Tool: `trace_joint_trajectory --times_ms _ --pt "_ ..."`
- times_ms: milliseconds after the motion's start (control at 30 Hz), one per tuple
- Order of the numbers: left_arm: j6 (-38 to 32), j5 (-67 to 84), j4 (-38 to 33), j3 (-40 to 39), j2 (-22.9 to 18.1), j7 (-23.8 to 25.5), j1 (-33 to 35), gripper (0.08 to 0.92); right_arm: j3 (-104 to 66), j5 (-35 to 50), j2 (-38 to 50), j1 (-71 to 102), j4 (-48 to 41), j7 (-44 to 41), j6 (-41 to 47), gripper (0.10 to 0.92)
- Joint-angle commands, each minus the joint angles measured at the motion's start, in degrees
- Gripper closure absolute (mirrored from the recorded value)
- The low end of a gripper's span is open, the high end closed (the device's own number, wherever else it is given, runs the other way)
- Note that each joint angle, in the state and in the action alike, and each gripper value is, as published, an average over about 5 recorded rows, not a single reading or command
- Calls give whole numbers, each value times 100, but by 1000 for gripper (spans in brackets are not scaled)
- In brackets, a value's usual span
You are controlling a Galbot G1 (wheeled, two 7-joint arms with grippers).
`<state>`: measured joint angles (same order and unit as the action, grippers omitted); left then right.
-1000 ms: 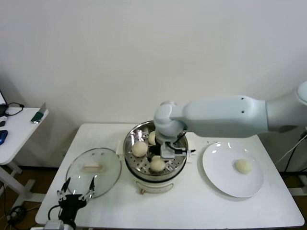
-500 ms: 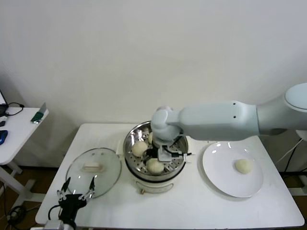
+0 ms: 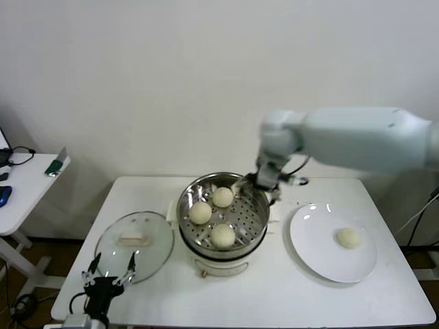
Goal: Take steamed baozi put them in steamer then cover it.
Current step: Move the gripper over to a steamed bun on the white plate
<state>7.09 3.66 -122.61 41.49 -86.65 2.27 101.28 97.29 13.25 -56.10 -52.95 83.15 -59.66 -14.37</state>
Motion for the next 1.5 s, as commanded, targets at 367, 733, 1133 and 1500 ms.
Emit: trace_joint_trajectory --times_ms 367,733,1133,1500 --pt "29 7 86 -67 5 6 -120 177 -57 250 2947 1466 -1131 -116 1797 203" --pt "16 -84 143 -69 -6 6 -64 177 -1860 -417 2567 3520 -2085 76 1816 203" --pt "-31 -96 162 -56 -27 -2 -9 177 -2754 -676 2134 4268 -2513 297 1853 203" --pt "-43 -70 147 -16 -19 -7 14 177 -2917 -760 1987 4376 -2717 260 1859 203"
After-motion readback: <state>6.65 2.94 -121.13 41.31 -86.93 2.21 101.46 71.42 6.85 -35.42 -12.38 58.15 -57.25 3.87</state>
